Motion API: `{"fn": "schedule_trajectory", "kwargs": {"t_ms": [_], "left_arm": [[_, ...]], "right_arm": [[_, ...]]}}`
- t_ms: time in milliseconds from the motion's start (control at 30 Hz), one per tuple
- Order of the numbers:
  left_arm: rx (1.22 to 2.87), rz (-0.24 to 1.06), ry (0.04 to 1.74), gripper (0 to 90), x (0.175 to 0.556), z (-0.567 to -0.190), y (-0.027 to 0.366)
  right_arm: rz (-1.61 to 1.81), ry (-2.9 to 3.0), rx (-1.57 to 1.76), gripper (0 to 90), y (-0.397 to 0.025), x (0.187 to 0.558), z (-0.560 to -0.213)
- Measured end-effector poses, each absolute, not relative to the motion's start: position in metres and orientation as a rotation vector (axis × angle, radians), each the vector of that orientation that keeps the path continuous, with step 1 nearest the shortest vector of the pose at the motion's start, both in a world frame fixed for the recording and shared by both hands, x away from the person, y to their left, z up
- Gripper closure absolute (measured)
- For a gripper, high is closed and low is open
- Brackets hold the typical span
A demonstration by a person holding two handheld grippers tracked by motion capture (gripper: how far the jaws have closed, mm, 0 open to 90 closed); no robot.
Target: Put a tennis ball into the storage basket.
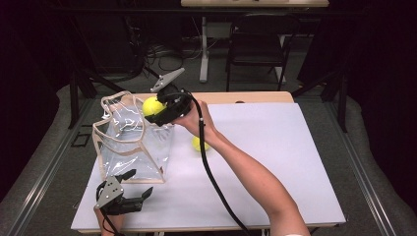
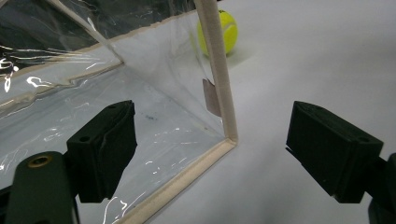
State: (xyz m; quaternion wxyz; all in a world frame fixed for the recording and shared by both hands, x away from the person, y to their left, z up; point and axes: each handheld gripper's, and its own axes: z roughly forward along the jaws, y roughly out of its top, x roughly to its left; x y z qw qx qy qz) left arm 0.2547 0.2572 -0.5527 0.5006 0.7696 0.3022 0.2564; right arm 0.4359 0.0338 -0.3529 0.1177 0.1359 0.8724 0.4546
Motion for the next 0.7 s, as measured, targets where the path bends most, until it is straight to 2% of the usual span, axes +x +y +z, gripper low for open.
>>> {"fn": "schedule_trajectory", "kwargs": {"t_ms": [700], "left_arm": [[1.85, 0.624, 0.726, 16.0, 0.2542, -0.5519, 0.2586]], "right_arm": [[1.346, 2.521, 0.395, 26.6, 0.0393, 0.4353, -0.3453]]}}
